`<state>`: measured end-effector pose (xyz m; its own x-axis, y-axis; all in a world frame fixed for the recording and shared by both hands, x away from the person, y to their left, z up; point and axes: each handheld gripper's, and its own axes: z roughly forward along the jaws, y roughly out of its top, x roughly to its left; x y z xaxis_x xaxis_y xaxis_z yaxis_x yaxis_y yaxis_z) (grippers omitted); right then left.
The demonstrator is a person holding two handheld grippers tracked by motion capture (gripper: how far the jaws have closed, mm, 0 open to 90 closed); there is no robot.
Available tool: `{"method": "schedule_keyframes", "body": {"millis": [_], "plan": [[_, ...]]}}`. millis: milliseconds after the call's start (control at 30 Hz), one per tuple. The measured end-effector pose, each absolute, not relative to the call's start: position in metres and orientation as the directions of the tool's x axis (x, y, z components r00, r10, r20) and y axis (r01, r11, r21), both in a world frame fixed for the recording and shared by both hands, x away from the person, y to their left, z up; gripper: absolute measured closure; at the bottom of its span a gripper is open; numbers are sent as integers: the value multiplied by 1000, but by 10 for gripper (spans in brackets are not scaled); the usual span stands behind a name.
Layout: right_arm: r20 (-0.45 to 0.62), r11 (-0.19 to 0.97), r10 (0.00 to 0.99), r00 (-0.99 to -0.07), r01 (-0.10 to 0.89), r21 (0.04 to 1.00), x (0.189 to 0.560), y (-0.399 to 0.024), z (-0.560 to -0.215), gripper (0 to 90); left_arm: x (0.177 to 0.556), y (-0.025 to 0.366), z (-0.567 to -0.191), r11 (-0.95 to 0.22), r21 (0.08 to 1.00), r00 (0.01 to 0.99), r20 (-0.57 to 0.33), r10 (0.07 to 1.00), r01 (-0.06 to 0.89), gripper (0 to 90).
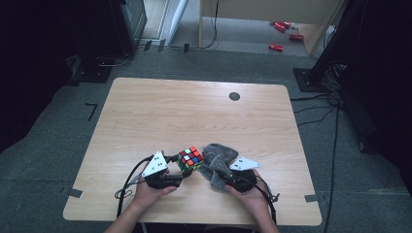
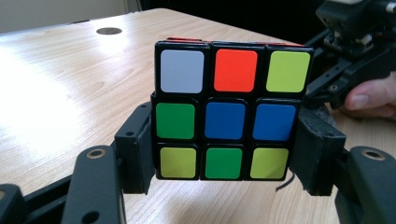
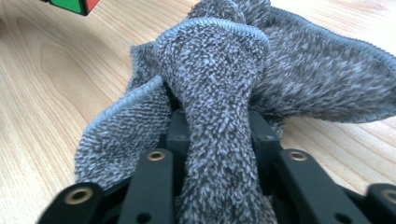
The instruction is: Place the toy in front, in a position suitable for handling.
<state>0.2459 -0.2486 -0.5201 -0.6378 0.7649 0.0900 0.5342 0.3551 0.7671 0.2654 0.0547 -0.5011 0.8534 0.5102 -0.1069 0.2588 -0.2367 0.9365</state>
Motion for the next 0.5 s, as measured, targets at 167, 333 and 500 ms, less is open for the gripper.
{"method": "schedule_keyframes", "body": {"millis": [167,333,500], "plan": [[77,365,779,-623,549,752,247,-243,-518,741,264,58,-502,-206,943,842,-118,527,262,346],[110,372,767,-632,578,726,253,-245,-515,743,262,51,-503,-229,943,815,-70,575,243,345],[136,351,777,-615,602,717,257,-245,-514,758,265,64,-504,-127,949,793,-163,586,289,343]]}}
